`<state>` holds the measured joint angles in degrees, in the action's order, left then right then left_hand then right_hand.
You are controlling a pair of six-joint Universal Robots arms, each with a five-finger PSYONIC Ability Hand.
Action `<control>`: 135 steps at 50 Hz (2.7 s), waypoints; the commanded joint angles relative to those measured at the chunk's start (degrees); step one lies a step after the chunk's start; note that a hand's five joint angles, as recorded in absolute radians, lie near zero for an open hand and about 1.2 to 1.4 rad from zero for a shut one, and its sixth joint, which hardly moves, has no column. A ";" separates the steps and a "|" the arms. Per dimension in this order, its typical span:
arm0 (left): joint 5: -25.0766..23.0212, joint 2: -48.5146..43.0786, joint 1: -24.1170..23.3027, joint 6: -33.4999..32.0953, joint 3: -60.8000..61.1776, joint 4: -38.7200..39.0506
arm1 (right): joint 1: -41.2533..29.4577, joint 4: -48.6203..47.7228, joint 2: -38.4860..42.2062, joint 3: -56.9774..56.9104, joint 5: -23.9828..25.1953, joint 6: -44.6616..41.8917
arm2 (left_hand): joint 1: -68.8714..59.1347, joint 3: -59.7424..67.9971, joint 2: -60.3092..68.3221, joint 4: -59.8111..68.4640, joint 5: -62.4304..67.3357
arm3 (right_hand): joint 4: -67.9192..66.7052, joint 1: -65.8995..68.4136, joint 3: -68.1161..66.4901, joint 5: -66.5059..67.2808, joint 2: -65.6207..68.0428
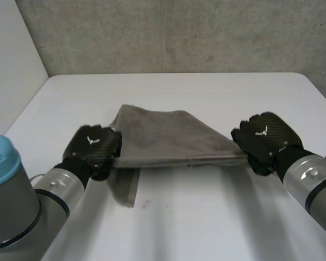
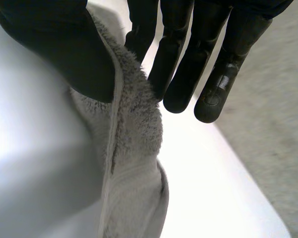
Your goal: Fold the towel.
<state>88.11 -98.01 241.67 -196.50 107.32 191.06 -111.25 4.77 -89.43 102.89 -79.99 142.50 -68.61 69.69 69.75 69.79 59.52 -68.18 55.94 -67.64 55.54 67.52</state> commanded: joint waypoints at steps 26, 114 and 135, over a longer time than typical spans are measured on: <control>-4.62 -14.23 2.32 -8.20 -47.46 25.02 | -1.60 -34.78 21.32 -46.83 -8.95 -8.65 | -11.39 10.31 10.25 10.21 10.48 | -11.82 24.06 -12.36 14.46 12.48; -3.56 7.31 8.82 -8.72 -1.76 11.70 | 6.13 4.29 1.19 -14.47 1.42 8.58 | -11.39 10.31 10.25 10.21 10.48 | -11.82 24.06 -12.36 14.46 12.48; -8.56 8.14 12.60 -9.60 -28.90 -22.74 | 9.83 30.74 5.73 -44.00 0.89 -6.44 | -11.39 10.31 10.25 10.21 10.48 | -11.82 24.06 -12.36 14.46 12.48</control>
<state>81.75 -79.95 251.99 -205.98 83.68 173.74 -101.16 33.69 -91.59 59.73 -79.05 139.41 -68.17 69.66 69.75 69.76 59.33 -68.49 55.94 -68.03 56.90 67.67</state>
